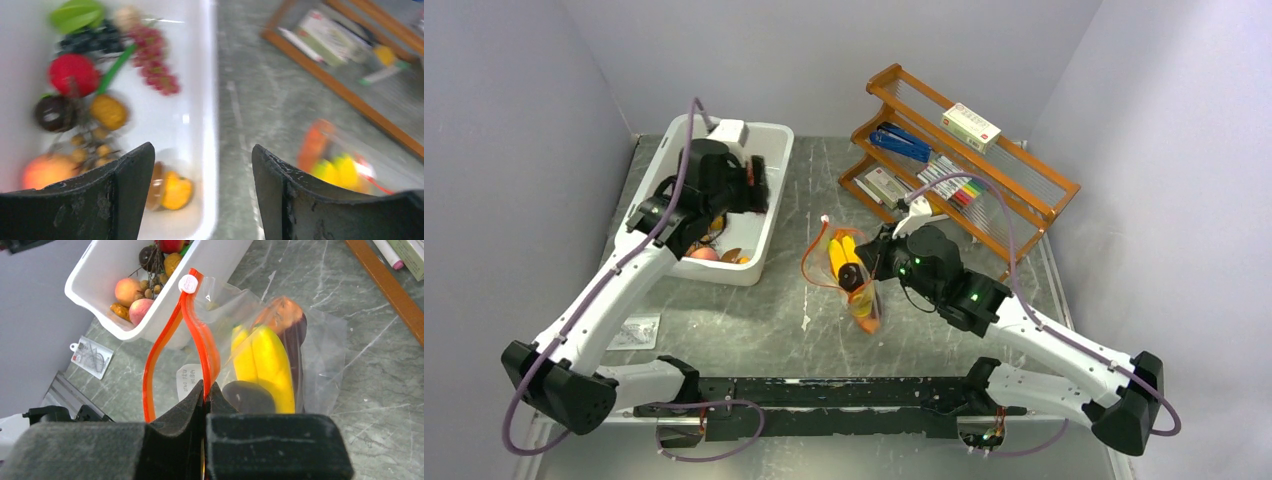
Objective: Place the food in the zip-top bag and seal the zipper
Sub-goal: Pick up the fake fruit from the bin.
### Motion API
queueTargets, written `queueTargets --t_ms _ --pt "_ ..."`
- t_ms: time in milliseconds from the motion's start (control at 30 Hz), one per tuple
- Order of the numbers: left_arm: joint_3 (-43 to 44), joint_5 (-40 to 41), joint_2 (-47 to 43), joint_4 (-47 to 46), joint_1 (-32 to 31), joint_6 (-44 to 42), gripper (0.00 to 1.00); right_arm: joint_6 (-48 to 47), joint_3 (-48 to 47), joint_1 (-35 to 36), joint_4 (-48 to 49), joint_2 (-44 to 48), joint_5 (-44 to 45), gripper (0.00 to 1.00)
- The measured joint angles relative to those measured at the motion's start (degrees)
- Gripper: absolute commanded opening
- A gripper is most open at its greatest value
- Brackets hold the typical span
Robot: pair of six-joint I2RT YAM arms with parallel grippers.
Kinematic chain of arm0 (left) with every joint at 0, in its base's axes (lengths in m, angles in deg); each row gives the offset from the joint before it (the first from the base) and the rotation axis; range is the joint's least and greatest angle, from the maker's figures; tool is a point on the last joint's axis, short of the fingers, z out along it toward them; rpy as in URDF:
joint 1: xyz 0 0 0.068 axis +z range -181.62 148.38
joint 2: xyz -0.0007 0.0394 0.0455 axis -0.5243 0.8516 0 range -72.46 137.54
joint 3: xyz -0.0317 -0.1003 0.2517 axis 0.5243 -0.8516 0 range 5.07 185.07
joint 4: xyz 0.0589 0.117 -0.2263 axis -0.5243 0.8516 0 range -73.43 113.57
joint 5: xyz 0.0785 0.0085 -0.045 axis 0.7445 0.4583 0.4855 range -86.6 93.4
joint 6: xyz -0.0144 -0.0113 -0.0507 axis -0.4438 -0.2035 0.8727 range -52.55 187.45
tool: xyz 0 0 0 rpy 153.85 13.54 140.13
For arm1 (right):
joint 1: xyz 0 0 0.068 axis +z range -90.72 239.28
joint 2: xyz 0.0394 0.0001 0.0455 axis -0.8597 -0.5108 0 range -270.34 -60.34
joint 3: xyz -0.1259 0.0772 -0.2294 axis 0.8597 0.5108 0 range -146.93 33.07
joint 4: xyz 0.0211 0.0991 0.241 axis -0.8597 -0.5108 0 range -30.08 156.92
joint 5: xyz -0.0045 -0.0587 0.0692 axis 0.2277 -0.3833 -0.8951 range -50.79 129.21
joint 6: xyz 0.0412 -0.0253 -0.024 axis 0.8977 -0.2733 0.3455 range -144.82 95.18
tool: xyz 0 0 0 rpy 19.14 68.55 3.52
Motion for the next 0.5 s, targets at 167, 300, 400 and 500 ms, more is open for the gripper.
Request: queueTargets --t_ms 167,300,400,500 --pt "-1.0 3.4 2.8 -0.2 10.4 -1.6 0.64 -1.2 0.0 0.0 0.0 0.2 0.0 0.0" --pt "-1.1 4.0 6.8 -1.2 16.3 -2.9 0.62 -2.3 0.0 0.0 -0.1 0.4 0.4 0.0" --pt "-1.1 3.2 10.3 -2.8 21.5 -3.6 0.55 -2.8 0.0 0.0 -0.1 0.6 0.7 0.0" --pt "-1.1 1.8 14.5 -4.4 25.8 -4.0 0.5 -3.0 -0.1 0.0 -0.1 0.7 0.9 0.0"
